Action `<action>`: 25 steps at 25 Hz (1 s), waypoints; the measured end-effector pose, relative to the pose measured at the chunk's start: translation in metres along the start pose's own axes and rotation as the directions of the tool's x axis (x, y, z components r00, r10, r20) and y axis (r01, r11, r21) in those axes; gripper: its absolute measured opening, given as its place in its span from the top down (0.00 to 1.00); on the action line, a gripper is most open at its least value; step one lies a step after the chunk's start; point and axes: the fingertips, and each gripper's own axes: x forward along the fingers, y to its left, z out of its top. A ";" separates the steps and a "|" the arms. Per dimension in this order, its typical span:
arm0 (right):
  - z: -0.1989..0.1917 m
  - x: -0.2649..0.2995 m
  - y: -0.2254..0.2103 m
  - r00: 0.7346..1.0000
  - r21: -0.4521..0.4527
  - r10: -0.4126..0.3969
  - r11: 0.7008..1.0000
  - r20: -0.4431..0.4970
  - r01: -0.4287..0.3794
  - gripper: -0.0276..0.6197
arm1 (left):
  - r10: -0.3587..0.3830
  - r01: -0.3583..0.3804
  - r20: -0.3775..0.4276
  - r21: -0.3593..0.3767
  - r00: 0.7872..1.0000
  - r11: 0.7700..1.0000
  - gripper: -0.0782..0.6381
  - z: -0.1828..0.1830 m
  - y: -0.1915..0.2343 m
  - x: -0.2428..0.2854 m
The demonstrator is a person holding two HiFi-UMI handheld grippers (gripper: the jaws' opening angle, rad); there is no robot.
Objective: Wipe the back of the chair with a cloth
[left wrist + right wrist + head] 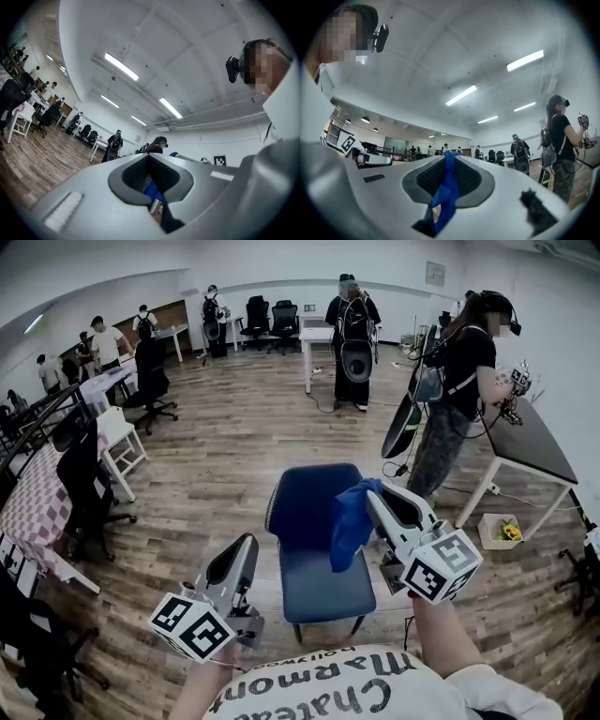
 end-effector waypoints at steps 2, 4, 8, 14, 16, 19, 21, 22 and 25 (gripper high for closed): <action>-0.001 -0.005 0.000 1.000 -0.017 -0.007 1.000 -0.003 0.007 0.85 | 0.008 -0.008 -0.010 -0.005 1.000 1.000 0.88 -0.005 -0.001 -0.003; -0.001 -0.011 0.000 1.000 -0.045 -0.015 0.999 -0.005 0.014 0.85 | 0.016 -0.016 -0.017 -0.011 1.000 1.000 0.88 -0.010 -0.002 -0.004; -0.007 -0.019 -0.008 1.000 -0.029 -0.017 0.999 -0.021 0.016 0.86 | 0.023 -0.023 -0.015 -0.017 1.000 1.000 0.88 -0.014 -0.008 0.002; -0.013 -0.034 -0.013 0.998 -0.013 -0.009 1.000 -0.059 0.008 0.86 | 0.018 -0.019 -0.022 -0.026 1.000 0.999 0.88 -0.026 -0.024 0.009; -0.016 -0.039 -0.014 0.998 -0.005 -0.005 1.000 -0.062 0.005 0.86 | 0.022 -0.023 -0.031 -0.032 0.999 0.999 0.88 -0.032 -0.029 0.009; -0.019 -0.051 -0.020 0.998 0.016 -0.006 1.000 -0.060 0.007 0.86 | 0.021 -0.023 -0.043 -0.034 0.999 0.999 0.88 -0.042 -0.039 0.011; -0.019 -0.056 -0.024 0.998 0.015 -0.008 1.000 -0.061 0.009 0.86 | 0.023 -0.024 -0.039 -0.033 0.999 0.999 0.88 -0.044 -0.043 0.012; -0.019 -0.057 -0.025 0.998 0.011 -0.009 1.000 -0.064 0.010 0.86 | 0.024 -0.026 -0.037 -0.032 0.999 0.999 0.88 -0.045 -0.044 0.013; -0.020 -0.062 -0.028 0.998 0.008 -0.016 1.000 -0.068 0.017 0.86 | 0.027 -0.028 -0.042 -0.031 0.999 0.999 0.88 -0.047 -0.047 0.016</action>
